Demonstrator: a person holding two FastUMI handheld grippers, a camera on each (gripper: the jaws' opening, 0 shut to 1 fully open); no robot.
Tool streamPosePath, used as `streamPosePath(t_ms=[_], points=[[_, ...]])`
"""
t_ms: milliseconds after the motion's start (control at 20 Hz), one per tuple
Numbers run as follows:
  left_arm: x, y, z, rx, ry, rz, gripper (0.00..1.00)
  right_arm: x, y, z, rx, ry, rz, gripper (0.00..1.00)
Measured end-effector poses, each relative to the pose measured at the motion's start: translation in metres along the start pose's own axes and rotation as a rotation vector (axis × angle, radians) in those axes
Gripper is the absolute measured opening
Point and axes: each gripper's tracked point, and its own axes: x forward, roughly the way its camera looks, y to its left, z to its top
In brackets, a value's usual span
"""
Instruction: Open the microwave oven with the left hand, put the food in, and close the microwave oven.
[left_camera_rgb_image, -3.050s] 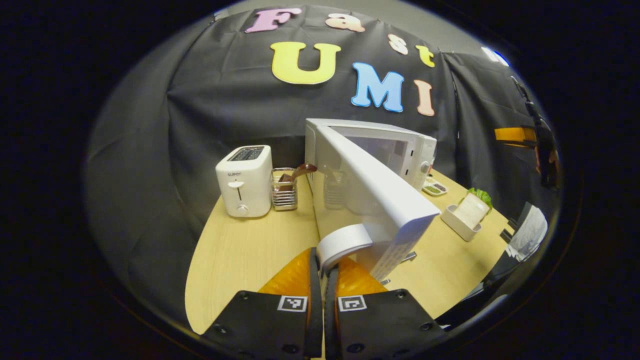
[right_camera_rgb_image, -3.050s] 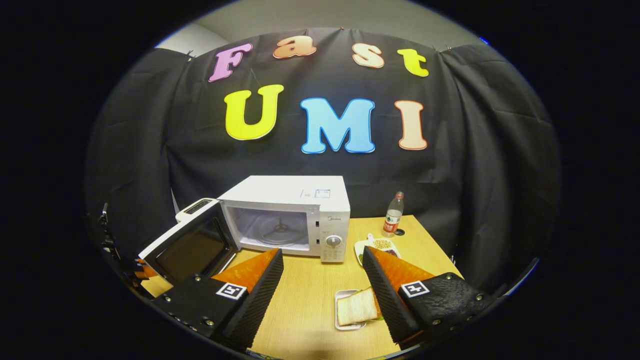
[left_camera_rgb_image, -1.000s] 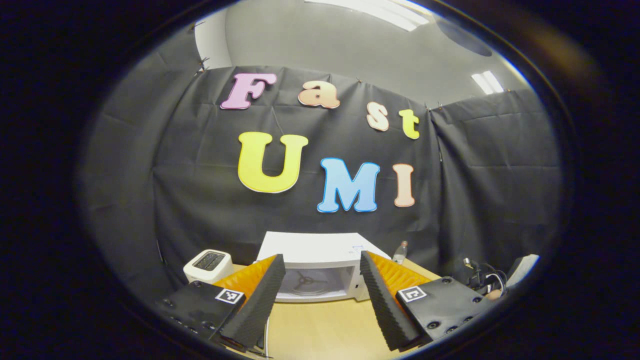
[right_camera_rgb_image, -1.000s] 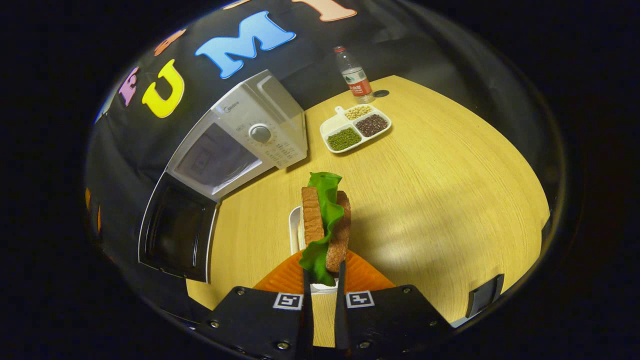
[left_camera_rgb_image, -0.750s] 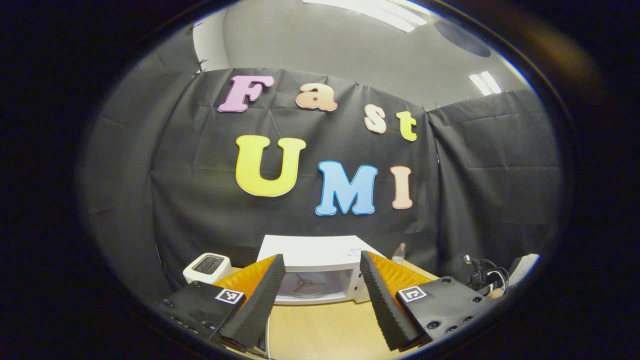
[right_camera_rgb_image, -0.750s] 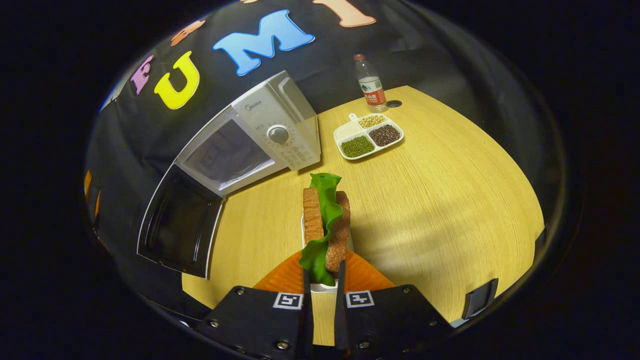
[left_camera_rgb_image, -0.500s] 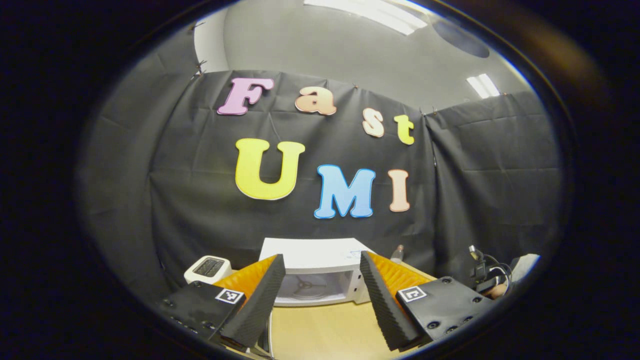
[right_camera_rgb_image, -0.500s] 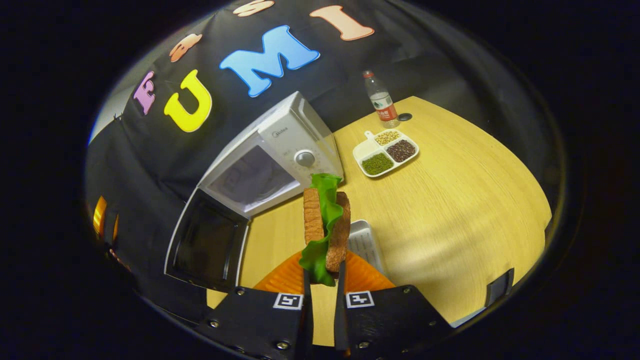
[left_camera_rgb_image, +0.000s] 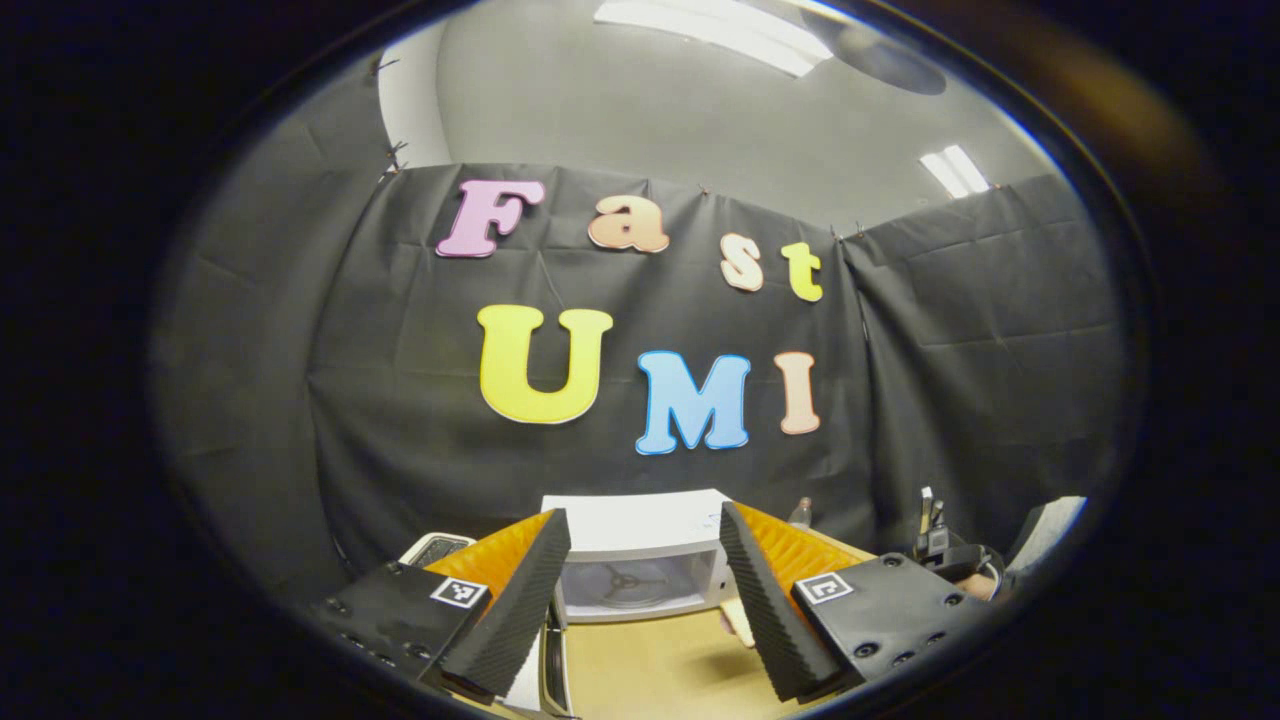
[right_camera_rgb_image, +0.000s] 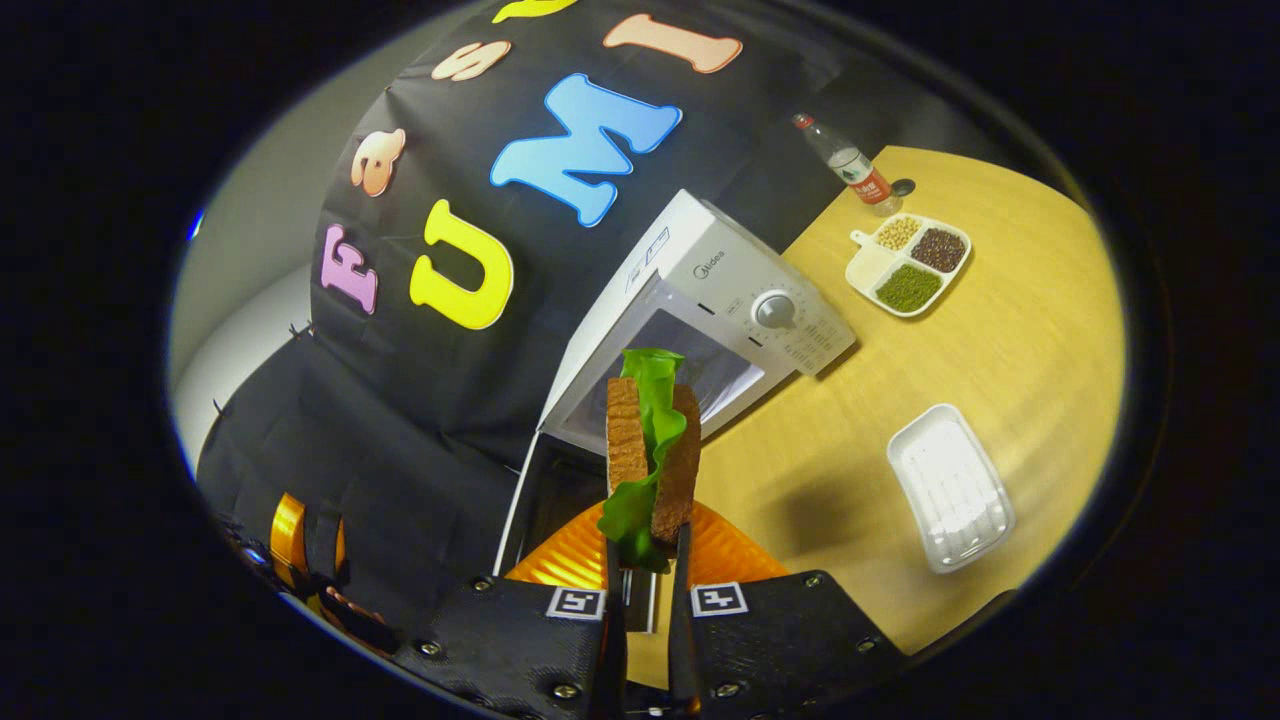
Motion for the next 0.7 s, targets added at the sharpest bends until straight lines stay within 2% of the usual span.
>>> streamPosePath(t_ms=[100,450,600,700], points=[[-0.003,0.002,0.002,-0.011,-0.003,0.007,0.96,0.019,0.007,0.0,0.06,-0.024,0.024,0.17],[-0.018,0.025,0.042,0.004,-0.064,0.09,0.97,0.097,0.006,0.001,0.216,-0.071,0.03,0.17],[-0.021,0.035,0.039,0.001,-0.066,0.119,0.96,0.128,-0.003,0.009,0.3,-0.129,0.001,0.17],[-0.017,0.038,0.024,-0.013,-0.045,0.123,0.96,0.154,-0.01,0.012,0.41,-0.175,-0.019,0.17]])
